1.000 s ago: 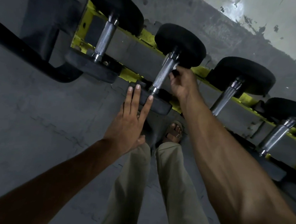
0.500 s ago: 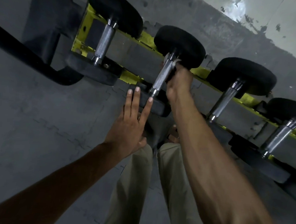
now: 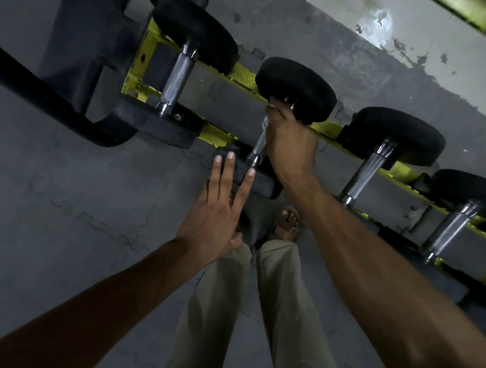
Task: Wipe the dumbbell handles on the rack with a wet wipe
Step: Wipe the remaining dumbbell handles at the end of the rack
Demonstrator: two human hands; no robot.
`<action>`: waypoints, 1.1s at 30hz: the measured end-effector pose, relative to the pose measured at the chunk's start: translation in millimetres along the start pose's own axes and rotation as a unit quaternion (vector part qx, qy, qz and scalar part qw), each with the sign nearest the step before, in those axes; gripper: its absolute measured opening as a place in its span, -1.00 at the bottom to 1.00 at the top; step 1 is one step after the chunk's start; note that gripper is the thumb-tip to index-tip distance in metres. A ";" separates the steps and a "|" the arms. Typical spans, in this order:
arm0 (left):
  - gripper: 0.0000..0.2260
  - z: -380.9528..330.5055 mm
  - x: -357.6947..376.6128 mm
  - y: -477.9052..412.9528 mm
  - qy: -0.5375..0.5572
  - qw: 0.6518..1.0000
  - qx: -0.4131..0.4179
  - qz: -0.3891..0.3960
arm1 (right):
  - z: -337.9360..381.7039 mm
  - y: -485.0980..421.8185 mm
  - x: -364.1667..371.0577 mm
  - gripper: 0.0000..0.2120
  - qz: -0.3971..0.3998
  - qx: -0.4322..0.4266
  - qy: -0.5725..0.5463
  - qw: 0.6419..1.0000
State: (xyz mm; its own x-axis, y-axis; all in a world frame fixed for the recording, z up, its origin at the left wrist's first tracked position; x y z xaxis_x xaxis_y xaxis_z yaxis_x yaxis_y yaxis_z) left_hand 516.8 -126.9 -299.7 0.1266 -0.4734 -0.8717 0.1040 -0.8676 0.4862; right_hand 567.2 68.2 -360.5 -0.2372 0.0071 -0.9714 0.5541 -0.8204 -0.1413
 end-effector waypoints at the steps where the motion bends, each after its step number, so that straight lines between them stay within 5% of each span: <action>1: 0.23 0.1 -0.7 0.2 0.000 1.000 0.002 -0.001 | 3.6 -2.3 5.7 -0.77 0.055 -0.027 0.013 0.998; 6: 0.19 -0.7 -3.3 0.2 0.008 1.000 0.007 0.002 | 31.6 0.5 2.1 -0.73 0.356 -0.248 -0.049 0.900; 11: 0.17 0.5 -1.7 -0.2 0.022 1.000 0.013 0.004 | 12.8 -43.6 -19.7 -0.80 0.287 -0.157 0.113 0.938; 16: 0.12 1.0 0.2 -0.6 0.036 0.999 0.019 0.007 | 77.9 -17.9 -2.6 -0.83 0.544 -0.220 0.141 0.798; 18: 0.12 3.4 -0.2 -0.9 0.042 0.999 0.019 0.005 | 82.7 -26.5 -1.7 -0.77 0.587 -0.209 0.115 0.774; 21: 0.13 4.0 1.5 -0.4 0.039 0.999 0.028 -0.002 | 65.0 -29.3 -4.5 -0.84 0.554 -0.186 0.042 0.810; 26: 0.19 7.3 5.0 -1.4 0.052 0.998 0.029 -0.007 | 32.5 -0.7 -27.5 -0.83 0.342 -0.178 -0.115 0.916; 33: 0.18 9.2 3.2 -2.0 0.043 0.998 0.045 -0.001 | 4.6 33.4 -24.4 -0.86 0.182 0.117 -0.219 0.951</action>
State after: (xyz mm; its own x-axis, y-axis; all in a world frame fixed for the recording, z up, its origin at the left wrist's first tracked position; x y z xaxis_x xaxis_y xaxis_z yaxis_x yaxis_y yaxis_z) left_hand 507.9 -128.1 -304.0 0.2106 -0.4596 -0.8628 0.0168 -0.8807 0.4733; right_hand 587.8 38.0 -340.6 -0.4018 -0.4988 -0.7680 0.4823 -0.8282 0.2855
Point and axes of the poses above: each hand's wrist, its own y-axis away from the middle knuckle, its own x-axis out of the palm, z = x × y, the point moved 4 cm from there along -y, towards the middle knuckle, and after that the axes turned 6 degrees about -z, right-handed, at the moved point
